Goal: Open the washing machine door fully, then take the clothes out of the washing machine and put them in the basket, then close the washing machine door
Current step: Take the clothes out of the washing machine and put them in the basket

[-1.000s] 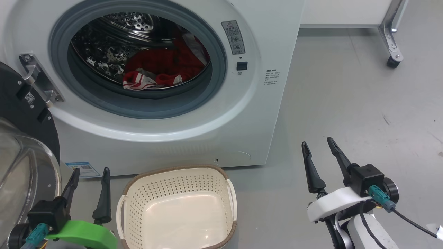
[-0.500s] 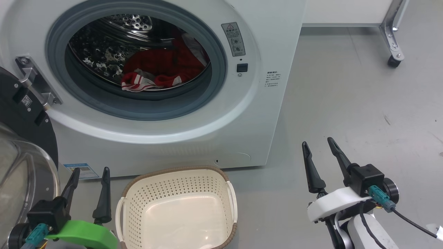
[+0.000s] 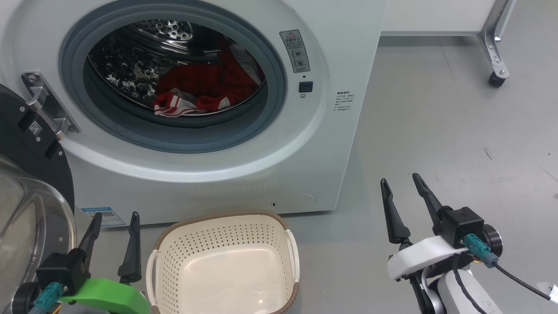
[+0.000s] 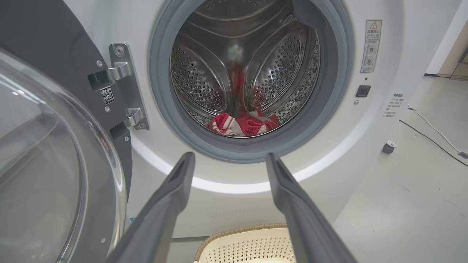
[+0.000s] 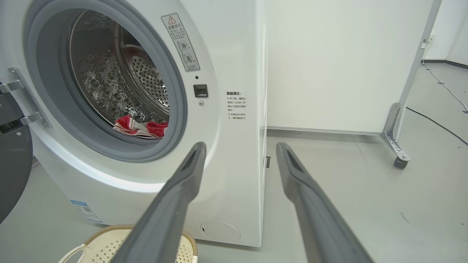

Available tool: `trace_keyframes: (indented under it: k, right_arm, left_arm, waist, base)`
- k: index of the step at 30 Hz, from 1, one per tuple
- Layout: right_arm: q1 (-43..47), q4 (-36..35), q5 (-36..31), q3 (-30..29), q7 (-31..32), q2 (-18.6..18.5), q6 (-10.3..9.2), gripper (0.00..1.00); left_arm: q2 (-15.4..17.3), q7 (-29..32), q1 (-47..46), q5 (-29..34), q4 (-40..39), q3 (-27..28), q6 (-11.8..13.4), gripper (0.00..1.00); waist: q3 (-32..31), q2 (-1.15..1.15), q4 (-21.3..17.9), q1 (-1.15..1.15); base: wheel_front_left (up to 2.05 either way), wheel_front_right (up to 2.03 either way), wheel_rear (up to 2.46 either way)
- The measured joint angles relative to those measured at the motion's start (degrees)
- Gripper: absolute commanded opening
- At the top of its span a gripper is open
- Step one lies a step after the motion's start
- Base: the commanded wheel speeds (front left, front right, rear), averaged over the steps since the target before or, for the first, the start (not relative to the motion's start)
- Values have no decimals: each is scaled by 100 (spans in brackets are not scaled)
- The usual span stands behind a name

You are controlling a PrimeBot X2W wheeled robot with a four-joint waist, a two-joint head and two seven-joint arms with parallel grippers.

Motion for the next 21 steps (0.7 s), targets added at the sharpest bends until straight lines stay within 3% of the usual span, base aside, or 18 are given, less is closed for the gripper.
trace_keyframes:
  k: [7,21]
  right_arm:
    - [-2,-58,-16,7,0,0,0,100]
    - [-230,-460,-111,256,0,-1,-27,100]
  left_arm:
    - [-2,33,-29,0,24,-148,-37,100]
    - [-18,984,-1610,-413,926,-544,-609,100]
  waist:
    - [99,0,-15,0]
    - [868,0,-194,0]
  base:
    - [0,0,0]
    - [0,0,0]
